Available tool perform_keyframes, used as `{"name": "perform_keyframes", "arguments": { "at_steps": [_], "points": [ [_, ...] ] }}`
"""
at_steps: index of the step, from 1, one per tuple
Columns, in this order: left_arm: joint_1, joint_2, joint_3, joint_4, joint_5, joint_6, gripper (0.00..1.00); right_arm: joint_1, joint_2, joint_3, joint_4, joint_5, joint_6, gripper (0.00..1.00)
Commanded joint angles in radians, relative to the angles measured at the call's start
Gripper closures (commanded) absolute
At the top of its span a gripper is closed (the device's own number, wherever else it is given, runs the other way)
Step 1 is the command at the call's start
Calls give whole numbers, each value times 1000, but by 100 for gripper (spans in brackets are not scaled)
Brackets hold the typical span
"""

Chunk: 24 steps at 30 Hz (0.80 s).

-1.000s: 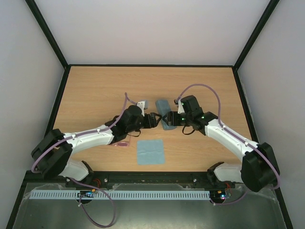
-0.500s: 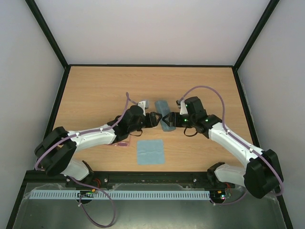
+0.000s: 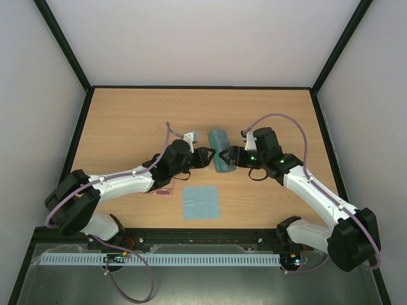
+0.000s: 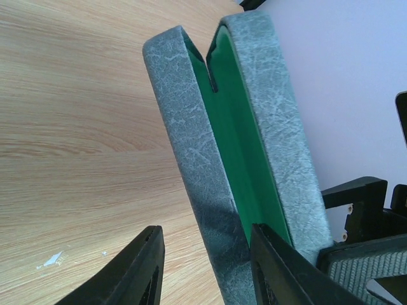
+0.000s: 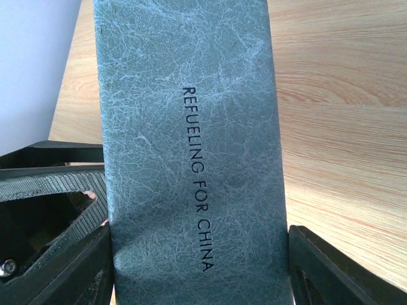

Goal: Organize the sunglasses
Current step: Open the sunglasses case.

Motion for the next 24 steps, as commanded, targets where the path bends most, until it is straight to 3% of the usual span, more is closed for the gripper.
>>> {"name": "perform_keyframes", "arguments": {
  "at_steps": [1, 24],
  "points": [
    [24, -10, -31, -54, -42, 6, 60, -2, -60, 21, 78, -123, 17, 70],
    [66, -88, -96, -67, -42, 9, 56, -3, -104, 37, 53, -134, 44, 70]
  ]
}}
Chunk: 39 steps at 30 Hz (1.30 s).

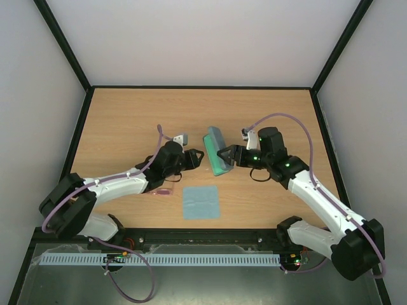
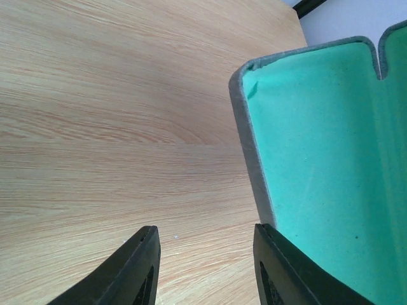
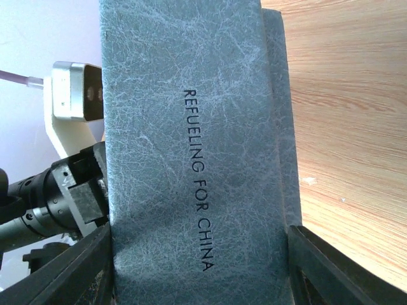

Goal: Organize the sunglasses
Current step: Open the sunglasses case, then place the sunglasses case at the center of the board.

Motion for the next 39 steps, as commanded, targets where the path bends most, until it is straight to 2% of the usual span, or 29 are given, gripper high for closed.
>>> {"name": "perform_keyframes", "arguments": {
  "at_steps": [1, 5, 10, 19, 25, 28, 30, 33, 36, 39],
  "points": [
    [9, -44, -18, -23, -23, 7, 55, 2, -19, 28, 32, -20, 2, 70],
    [9, -115, -21, -54, -32, 9, 49, 0, 16, -3, 70, -21, 11, 70],
    [18, -220, -25, -125, -72, 23, 44, -28, 136, -31, 184, -105, 32, 68],
    [71, -309, -60, -173, -69, 33, 43, -94, 463, -36, 444, -397, 103, 65],
    [83, -302, -72, -158, -54, 31, 43, -97, 592, -29, 480, -436, 88, 61],
    [84, -298, -73, -154, -50, 31, 43, -102, 624, -28, 482, -435, 74, 49],
    [84, -300, -73, -154, -50, 32, 43, -110, 618, -32, 475, -425, 65, 32],
    [84, -298, -73, -154, -50, 33, 43, -128, 596, -36, 454, -400, 50, 20],
    [84, -298, -73, -154, -50, 33, 43, -134, 556, -25, 376, -327, 1, 12],
    [84, -297, -74, -153, -50, 35, 43, -134, 517, -24, 314, -266, -41, 9]
  ]
}}
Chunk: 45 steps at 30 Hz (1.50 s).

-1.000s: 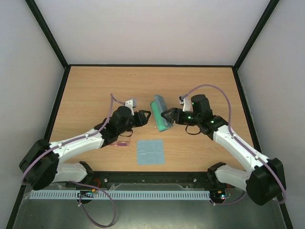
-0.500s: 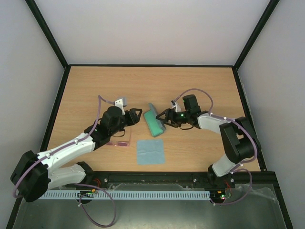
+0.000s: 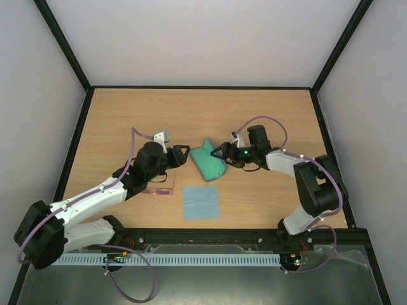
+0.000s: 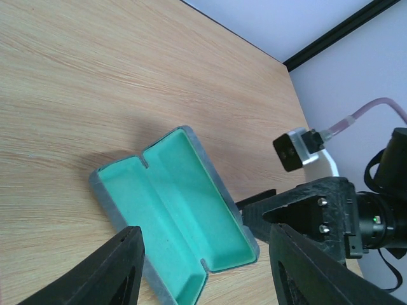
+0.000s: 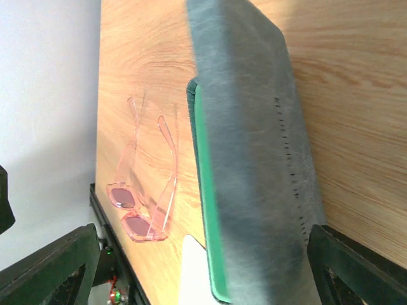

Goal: Organize the sunglasses
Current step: Place the sunglasses case at the center of the board, then adjust the sunglasses case at the center of the board.

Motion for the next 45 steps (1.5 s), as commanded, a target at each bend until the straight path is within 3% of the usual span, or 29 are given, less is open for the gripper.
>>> {"name": "perform_keyframes", "arguments": {
  "at_steps": [1, 5, 9, 14, 16, 19, 22, 32, 36, 45],
  "points": [
    [6, -1, -10, 3, 4, 16, 43, -4, -78, 8, -119, 88, -87, 8],
    [6, 1, -7, 0, 7, 19, 43, -2, -175, -24, -204, 227, -121, 8],
    [8, -3, -7, -4, 1, 24, 43, 34, -352, -90, -314, 479, -129, 12],
    [9, 18, -4, 10, 11, 25, 43, 140, -487, -189, -388, 684, -84, 30],
    [9, 26, -2, 18, 18, 24, 43, 163, -481, -230, -371, 666, -50, 39],
    [9, 34, 0, 20, 28, 23, 43, 164, -435, -278, -309, 634, -22, 43],
    [9, 24, -4, 18, 31, 25, 43, 164, -377, -282, -244, 589, -6, 59],
    [9, -12, -8, -7, 14, 28, 43, 163, -236, -161, -253, 678, -33, 83],
    [9, -14, -8, -6, 16, 29, 43, 159, -214, -106, -277, 724, -52, 88],
    [9, -18, -10, -4, 21, 29, 43, 113, -104, 10, -297, 753, -90, 88]
  ]
}}
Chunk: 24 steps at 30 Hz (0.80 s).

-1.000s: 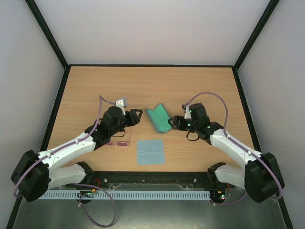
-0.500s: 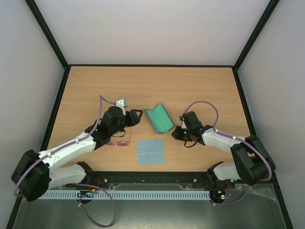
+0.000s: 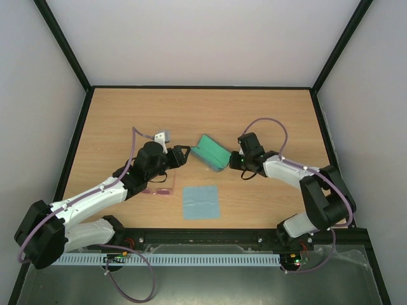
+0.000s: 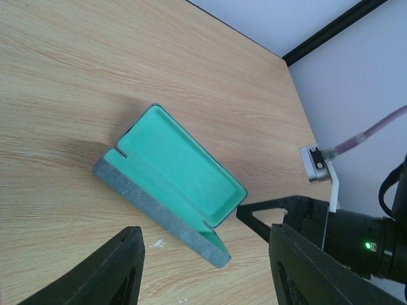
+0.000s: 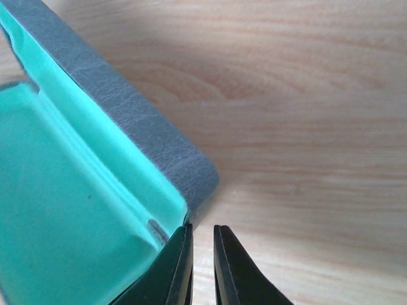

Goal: Organize the sunglasses
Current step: Adjust the sunglasses case at the center of the board.

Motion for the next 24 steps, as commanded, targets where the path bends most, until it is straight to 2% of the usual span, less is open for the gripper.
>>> {"name": "perform_keyframes", "arguments": {
  "at_steps": [1, 11, 17, 24],
  "points": [
    [5, -23, -11, -4, 3, 12, 43, -30, 68, 63, -33, 25, -36, 88],
    [5, -17, -30, 9, 9, 5, 43, -57, 189, 238, -54, 14, -75, 86],
    [5, -24, -32, 4, 1, 4, 43, -40, 100, 190, -67, -1, -84, 80],
    [5, -18, -34, 9, -4, 0, 43, 49, 66, 168, -72, 38, -74, 73]
  ]
}}
